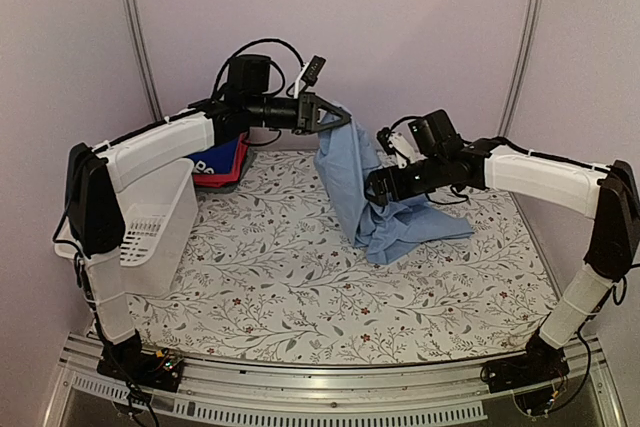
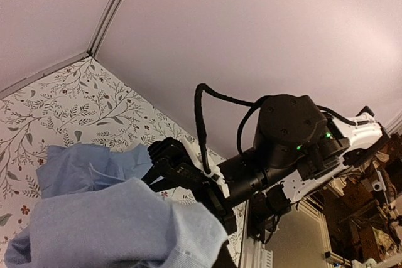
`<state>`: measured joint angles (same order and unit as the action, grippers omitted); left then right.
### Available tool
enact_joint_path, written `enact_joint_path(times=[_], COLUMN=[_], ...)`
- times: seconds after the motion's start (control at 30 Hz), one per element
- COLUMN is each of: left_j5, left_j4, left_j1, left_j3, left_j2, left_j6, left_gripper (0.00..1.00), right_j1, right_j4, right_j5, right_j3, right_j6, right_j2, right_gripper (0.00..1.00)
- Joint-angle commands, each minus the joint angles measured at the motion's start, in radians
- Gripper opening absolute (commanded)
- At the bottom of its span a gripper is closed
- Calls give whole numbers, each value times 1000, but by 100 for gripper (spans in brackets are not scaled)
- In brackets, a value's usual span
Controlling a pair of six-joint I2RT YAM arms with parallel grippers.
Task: Fold and stack the mixed laundry pile
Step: Flatten out the crumpled shirt at the center of the board.
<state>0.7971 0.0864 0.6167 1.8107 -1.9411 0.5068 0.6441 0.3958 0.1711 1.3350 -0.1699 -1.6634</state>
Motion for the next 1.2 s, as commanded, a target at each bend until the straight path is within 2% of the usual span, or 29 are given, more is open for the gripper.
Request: enact_joint_path(times=[0.0, 0.2, 0.37, 0.53, 0.7, 0.9, 1.03, 1.17], left_j5=[34, 27, -89, -305, -400, -452, -394, -412], left_j4=[-70, -114, -73, 66, 75, -144, -165, 40], left_j1=[-21, -37, -97, -168, -178, -178, -143, -60], left_j3=[-7, -49, -95, -79, -36, -86, 44, 375], left_j2=[52, 77, 146, 224, 306, 466, 391, 134], left_j6=[15, 36, 33, -40, -121, -115, -124, -177], left_gripper=[0, 0, 0, 0, 0, 0, 0, 0], right_j1=[32, 32, 32, 34, 80, 161, 104, -80], right_j4=[16, 23, 57, 93, 102, 144, 92, -19], right_j5=[-140, -223, -183, -62, 113, 315, 330, 296], right_j3=[-41, 118, 224, 356, 562, 892, 827, 442], right_j6=[83, 81, 114, 138, 110, 50, -26, -145], right_j2=[18, -68, -40, 28, 29, -68, -3, 193], right_gripper=[98, 54, 2, 0, 0, 0, 0, 0])
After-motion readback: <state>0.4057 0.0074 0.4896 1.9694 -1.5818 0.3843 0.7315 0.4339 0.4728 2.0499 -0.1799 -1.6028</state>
